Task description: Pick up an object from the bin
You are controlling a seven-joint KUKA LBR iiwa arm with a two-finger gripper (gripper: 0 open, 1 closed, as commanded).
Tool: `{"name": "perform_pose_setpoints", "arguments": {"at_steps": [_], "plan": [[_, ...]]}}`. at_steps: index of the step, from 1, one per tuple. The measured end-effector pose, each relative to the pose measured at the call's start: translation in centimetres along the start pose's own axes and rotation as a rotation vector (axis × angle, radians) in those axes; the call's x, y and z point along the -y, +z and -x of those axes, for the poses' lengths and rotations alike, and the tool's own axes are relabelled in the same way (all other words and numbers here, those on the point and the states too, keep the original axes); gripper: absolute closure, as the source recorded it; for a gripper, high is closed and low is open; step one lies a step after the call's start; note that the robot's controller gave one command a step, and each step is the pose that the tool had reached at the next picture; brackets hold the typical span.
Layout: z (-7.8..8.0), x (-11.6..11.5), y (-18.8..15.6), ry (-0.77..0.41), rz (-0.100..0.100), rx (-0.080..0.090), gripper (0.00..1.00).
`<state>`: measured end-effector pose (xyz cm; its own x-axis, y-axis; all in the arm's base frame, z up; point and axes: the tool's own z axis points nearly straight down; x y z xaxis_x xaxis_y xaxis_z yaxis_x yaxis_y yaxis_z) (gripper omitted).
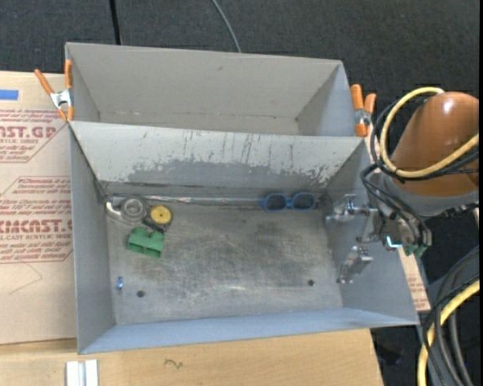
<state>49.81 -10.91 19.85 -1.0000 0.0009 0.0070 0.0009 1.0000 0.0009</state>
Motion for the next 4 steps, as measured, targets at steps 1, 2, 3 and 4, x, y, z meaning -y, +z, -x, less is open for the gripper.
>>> {"name": "perform_pose_setpoints", "arguments": {"at_steps": [1,2,3,4], "plan": [[7.5,-5.0,8.3,0.019,0.003,0.007,0.00],[5.9,-14.7,8.2,-0.037,0.003,0.006,0.00],[8.8,-28.9,8.5,0.071,0.005,0.010,0.00],[10.0,-30.0,12.0,0.134,0.001,0.024,0.00]]}}
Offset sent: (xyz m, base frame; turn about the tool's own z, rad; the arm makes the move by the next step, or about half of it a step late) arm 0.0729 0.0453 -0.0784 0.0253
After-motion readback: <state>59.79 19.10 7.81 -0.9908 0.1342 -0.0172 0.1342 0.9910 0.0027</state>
